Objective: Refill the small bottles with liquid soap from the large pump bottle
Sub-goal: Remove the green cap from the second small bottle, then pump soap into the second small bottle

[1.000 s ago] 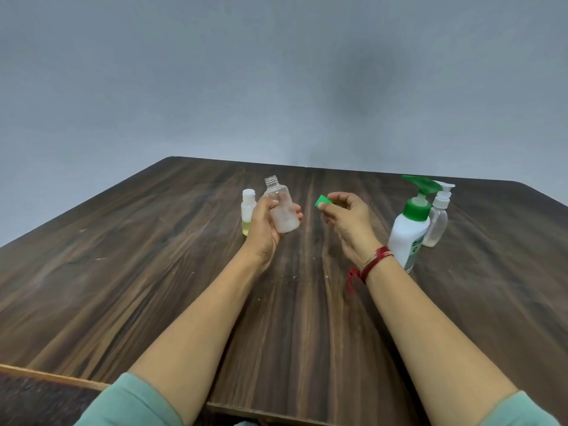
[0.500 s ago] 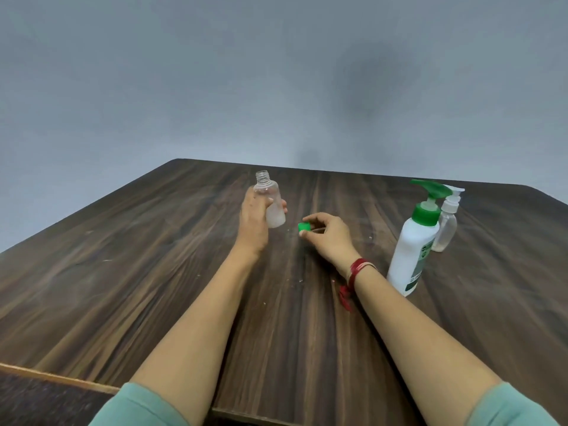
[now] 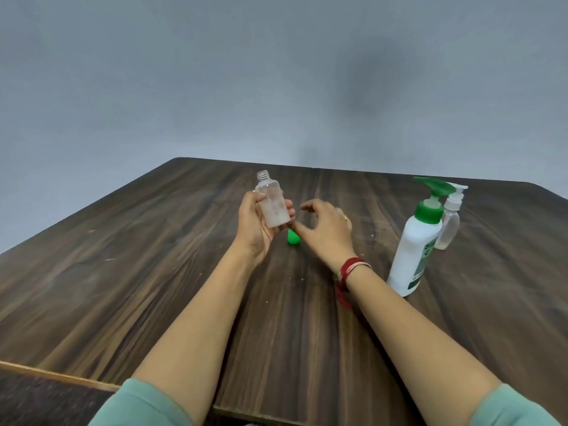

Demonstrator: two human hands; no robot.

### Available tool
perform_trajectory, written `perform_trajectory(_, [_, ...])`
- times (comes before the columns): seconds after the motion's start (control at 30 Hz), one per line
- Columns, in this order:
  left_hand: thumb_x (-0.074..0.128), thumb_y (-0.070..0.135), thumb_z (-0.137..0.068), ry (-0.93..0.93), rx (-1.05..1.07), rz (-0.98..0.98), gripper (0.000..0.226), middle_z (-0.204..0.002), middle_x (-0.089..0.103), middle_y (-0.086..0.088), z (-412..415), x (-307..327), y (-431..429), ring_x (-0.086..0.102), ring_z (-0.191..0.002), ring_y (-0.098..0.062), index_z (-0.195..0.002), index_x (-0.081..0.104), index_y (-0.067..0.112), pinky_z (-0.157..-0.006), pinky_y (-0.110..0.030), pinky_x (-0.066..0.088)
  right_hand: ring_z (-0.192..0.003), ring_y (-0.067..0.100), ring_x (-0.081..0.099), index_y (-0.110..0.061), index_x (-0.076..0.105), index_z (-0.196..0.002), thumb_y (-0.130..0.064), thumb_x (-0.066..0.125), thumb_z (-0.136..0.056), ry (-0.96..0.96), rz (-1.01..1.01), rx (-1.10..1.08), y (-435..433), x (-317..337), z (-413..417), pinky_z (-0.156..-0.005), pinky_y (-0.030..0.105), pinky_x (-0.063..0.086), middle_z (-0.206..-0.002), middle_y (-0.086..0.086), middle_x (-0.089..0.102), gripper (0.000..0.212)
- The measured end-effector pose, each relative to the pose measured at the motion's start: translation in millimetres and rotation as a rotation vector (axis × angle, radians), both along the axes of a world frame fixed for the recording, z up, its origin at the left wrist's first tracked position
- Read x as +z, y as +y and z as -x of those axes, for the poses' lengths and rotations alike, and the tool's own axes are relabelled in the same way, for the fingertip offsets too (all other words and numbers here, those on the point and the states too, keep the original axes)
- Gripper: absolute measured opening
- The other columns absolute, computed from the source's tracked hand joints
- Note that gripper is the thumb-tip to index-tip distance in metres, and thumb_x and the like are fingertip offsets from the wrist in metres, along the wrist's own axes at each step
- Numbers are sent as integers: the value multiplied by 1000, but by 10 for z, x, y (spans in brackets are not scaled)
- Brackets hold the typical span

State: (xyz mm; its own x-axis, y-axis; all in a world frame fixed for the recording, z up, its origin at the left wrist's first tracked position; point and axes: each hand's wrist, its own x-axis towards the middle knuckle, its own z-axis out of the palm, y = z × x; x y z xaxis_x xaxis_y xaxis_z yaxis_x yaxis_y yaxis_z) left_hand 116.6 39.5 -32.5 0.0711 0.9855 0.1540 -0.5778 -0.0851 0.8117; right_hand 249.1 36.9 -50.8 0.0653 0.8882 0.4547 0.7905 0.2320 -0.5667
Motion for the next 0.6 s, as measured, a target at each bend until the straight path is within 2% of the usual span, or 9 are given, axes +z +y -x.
perform_trajectory(0.13, [25, 20, -93, -19, 3, -37, 34, -62, 62, -5, -65, 10, -39, 60, -58, -16, -90, 56, 6, -69, -31, 50, -114, 23, 52, -13, 62, -114, -17, 59, -91, 102, -318, 18, -152, 264, -8, -100, 33, 39, -118, 5, 61, 23])
perform_trajectory(0.2, [29, 22, -90, -54, 11, -63, 32, -61, 63, -4, -64, 13, -36, 61, -57, -16, -89, 57, 5, -66, -30, 51, -111, 24, 52, -11, 62, -112, -12, 57, -89, 103, -441, 13, -264, 404, 0, -93, 24, 33, -116, 8, 59, 24])
perform_trajectory(0.27, [40, 27, -77, -85, 1, -82, 30, -63, 62, -5, -79, 18, -38, 60, -57, -16, -89, 57, 5, -62, -28, 52, -109, 23, 51, -10, 63, -112, -12, 58, -87, 81, -558, 15, -386, 539, -13, -92, 22, 32, -115, 10, 56, 26])
perform_trajectory(0.3, [43, 27, -70, -83, -4, -87, 33, -65, 61, -7, -100, 10, -41, 59, -57, -17, -89, 56, 4, -59, -26, 52, -109, 22, 50, -9, 63, -112, -12, 58, -86, 75, -617, 17, -444, 602, -31, -95, 26, 36, -115, 11, 56, 27])
perform_trajectory(0.37, [46, 26, -64, -53, -6, -98, 40, -72, 56, -13, -159, -8, -62, 58, -56, -19, -94, 53, 0, -54, -26, 52, -112, 19, 46, -8, 63, -113, -13, 58, -85, 69, -723, -1, -561, 708, -96, -101, 41, 41, -117, 12, 55, 29])
perform_trajectory(0.47, [58, 25, -56, -84, -21, -134, 58, -82, 53, -15, -227, -59, -49, 59, -57, -20, -107, 47, 0, -54, -29, 53, -119, 17, 43, -7, 62, -115, -12, 62, -85, 74, -873, -89, -752, 804, -286, -101, 59, 39, -122, 14, 52, 30])
perform_trajectory(0.53, [60, 27, -53, -88, -37, -137, 58, -79, 57, -11, -238, -77, -22, 60, -58, -19, -103, 50, 0, -55, -28, 54, -123, 14, 42, -5, 59, -119, -13, 66, -87, 140, -973, -150, -879, 819, -472, -102, 60, 37, -125, 14, 49, 34])
perform_trajectory(0.6, [55, 22, -59, -85, -47, -138, 39, -72, 61, -5, -255, -85, -6, 60, -57, -17, -93, 54, 3, -54, -27, 53, -127, 17, 40, -5, 53, -126, -18, 71, -87, 230, -1018, -230, -975, 785, -669, -107, 48, 36, -129, 18, 47, 44])
